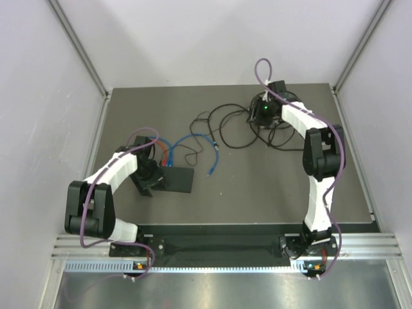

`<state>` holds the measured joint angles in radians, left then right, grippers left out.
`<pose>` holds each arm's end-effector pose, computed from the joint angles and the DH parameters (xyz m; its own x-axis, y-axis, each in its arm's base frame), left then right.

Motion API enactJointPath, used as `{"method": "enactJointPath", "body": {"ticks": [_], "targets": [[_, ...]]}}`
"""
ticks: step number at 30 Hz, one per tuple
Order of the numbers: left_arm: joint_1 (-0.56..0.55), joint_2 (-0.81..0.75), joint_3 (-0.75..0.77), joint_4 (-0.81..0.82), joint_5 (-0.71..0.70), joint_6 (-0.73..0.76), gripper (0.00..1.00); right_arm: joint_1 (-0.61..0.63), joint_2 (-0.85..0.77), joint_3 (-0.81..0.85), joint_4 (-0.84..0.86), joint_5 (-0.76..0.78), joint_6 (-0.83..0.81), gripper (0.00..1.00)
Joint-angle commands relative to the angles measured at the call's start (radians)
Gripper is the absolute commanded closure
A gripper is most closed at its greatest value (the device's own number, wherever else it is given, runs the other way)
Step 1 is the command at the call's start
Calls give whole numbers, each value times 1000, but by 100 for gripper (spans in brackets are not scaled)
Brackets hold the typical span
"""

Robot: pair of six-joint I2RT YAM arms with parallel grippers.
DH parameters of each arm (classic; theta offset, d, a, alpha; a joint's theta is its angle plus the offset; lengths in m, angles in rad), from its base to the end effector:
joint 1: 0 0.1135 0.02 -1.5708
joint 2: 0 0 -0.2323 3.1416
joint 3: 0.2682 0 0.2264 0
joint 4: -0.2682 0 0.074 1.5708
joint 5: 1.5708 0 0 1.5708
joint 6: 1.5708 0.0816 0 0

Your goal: Pull the plug from the switch port

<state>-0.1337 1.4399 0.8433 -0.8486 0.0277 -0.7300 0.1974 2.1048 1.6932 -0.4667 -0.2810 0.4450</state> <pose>0.2212 -0.0320 0.1164 -0.8239 -0.5618 -0.0750 -0.5538 0.8261 -0.1040 0.4463 0.1123 0.1638 -0.8370 0.2544 -0.4844 -0.0019 0.8840 0.4675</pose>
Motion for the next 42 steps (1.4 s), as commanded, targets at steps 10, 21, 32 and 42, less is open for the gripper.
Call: {"method": "enactJointPath", "body": {"ticks": [10,21,32,42], "targets": [[-3,-122,42,-102,-3,38,31,296,-89,144,-82,-45,-172,43],[37,-35,57,-75,12,32,31,520,265,300,270,-533,206,46],[63,-22,40,-46,40,38,31,571,340,250,382,-468,302,50],[71,-13,30,-32,43,47,32,577,385,200,424,-460,324,56]]}}
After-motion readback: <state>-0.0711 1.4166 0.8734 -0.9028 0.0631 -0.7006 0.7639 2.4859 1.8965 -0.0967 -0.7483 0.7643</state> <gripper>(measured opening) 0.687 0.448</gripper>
